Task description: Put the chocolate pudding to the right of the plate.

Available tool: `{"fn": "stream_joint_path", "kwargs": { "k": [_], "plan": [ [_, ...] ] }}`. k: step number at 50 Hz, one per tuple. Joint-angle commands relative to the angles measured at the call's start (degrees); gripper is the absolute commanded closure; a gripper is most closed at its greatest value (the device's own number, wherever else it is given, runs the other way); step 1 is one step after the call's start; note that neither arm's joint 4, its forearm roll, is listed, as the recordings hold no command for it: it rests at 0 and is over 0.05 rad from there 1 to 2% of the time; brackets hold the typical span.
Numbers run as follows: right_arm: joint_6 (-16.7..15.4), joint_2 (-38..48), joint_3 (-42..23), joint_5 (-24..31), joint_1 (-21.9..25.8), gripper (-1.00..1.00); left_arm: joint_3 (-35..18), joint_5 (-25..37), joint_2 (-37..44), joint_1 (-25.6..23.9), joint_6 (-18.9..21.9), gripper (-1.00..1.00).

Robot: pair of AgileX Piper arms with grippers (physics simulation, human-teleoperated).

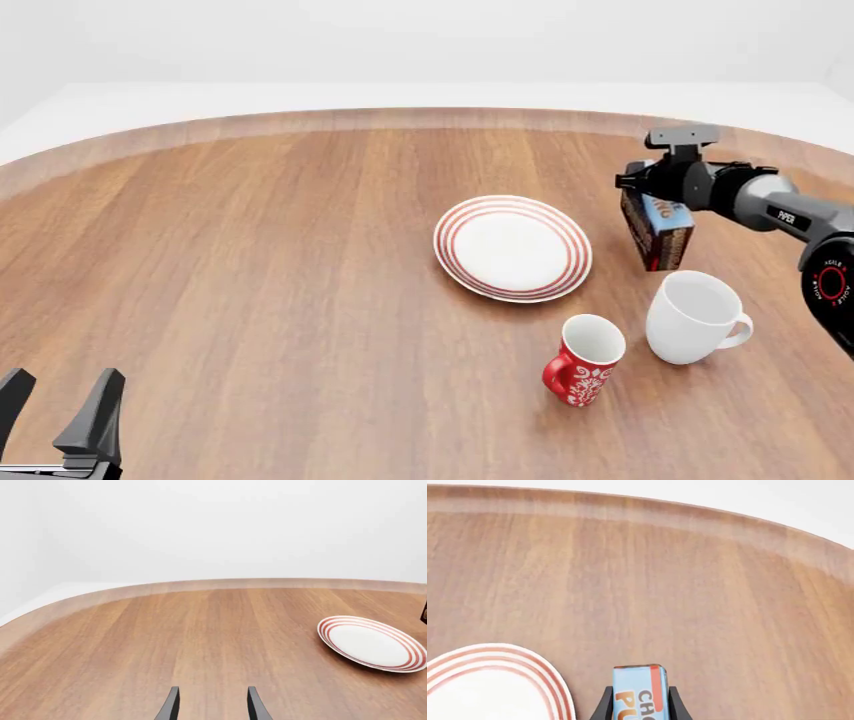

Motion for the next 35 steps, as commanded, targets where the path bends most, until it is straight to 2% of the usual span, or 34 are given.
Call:
{"fn": "stream_joint_path", "kwargs": {
  "k": [1,11,12,30,35],
  "plan": [
    [1.2,0.4,-0.2,-0.1,-0.1,1.00,0.0,0.0,0.0,0.0,0.0,-1.00],
    [1.1,0.7,-0.5,-0.1,-0.3,1.00,0.0,0.0,0.0,0.0,0.0,-1.00],
    [1.0,0.7,-0.6,0.0,-0.4,-1.00,0.0,0.0,0.0,0.0,0.0,-1.00],
    [1.3,-0.7,-1.5,1.2,-0.7,-1.00,0.0,0.0,0.0,0.0,0.0,-1.00],
    [2.4,-3.2,-1.2,1.7,0.0,-1.00,0.0,0.0,0.0,0.0,0.0,-1.00]
  ]
}}
